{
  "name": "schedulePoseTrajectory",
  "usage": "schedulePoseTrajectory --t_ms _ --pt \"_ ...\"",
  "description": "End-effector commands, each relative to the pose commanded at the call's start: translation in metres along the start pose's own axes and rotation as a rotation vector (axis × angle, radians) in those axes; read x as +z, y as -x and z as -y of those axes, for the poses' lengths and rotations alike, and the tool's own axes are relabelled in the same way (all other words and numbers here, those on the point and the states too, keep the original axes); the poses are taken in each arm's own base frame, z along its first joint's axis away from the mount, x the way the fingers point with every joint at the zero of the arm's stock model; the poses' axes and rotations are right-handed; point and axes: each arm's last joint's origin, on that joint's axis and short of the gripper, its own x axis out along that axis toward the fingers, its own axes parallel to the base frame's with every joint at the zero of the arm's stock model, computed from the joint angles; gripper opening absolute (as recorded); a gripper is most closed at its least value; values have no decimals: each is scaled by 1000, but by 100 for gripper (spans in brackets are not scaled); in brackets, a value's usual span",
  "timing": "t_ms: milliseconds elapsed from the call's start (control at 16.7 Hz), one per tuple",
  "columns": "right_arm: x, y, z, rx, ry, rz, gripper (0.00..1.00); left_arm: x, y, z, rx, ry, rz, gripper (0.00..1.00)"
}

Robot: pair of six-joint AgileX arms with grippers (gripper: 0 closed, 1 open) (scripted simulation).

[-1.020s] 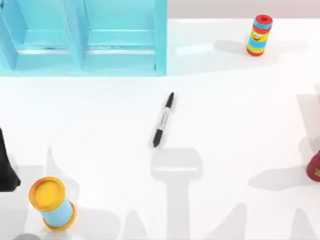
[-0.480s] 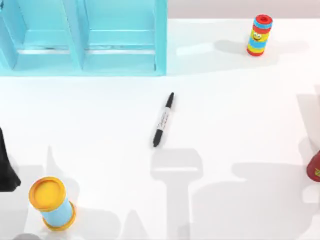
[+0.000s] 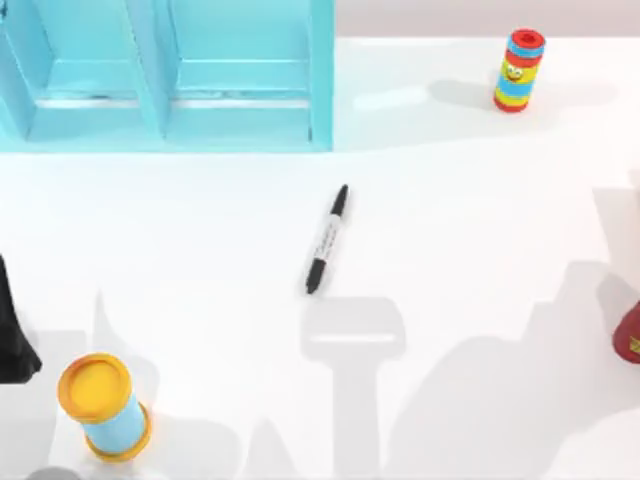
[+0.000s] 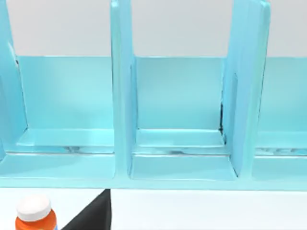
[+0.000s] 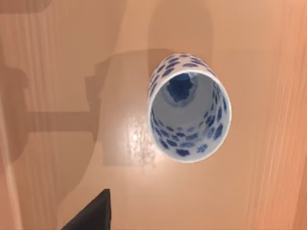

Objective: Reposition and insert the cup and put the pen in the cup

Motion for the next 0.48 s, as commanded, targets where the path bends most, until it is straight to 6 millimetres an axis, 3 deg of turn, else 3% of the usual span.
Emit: schedulePoseTrajectory --t_ms 480 --pt "5 -5 5 13 5 -25 100 0 0 0 0 0 0 100"
